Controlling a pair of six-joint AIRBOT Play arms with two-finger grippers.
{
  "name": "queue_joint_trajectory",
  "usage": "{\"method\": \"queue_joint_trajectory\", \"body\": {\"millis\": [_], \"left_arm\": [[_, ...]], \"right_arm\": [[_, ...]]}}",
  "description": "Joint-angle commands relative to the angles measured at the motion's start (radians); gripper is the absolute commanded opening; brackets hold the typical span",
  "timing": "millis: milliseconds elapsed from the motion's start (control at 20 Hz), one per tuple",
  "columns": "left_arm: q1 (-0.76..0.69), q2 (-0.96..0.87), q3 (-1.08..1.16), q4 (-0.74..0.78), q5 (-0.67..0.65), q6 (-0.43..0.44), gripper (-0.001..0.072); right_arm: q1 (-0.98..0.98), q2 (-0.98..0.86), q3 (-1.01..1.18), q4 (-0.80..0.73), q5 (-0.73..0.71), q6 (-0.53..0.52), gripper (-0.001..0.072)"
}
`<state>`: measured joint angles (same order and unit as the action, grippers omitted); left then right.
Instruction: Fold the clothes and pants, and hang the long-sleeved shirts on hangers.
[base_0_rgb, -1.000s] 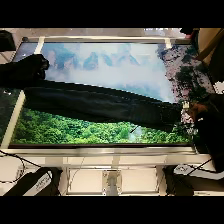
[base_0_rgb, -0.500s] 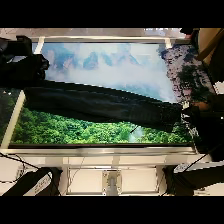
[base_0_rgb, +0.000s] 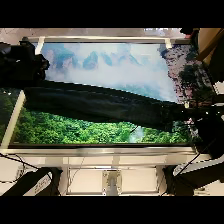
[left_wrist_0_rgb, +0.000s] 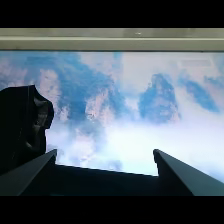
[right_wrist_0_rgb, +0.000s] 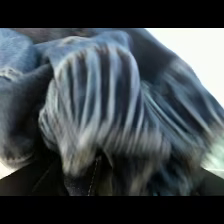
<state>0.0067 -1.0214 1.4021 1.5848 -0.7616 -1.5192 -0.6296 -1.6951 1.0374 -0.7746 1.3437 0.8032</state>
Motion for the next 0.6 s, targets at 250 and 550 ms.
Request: {"method": "queue_joint_trajectory", "body": {"millis": [250,550], "left_arm": [[-0.012,-0.108,-0.002,-0.161,-0.045,0.0,0.0071],[-0.254,-0.357,-0.002,-0.497,-0.01,0.143,0.0021]], "right_arm": [[0.052,0.082,0.015,0.162,0.164,0.016,0.0053],[0.081,0.361,0.158,0.246,0.221,0.259,0.0052]]}}
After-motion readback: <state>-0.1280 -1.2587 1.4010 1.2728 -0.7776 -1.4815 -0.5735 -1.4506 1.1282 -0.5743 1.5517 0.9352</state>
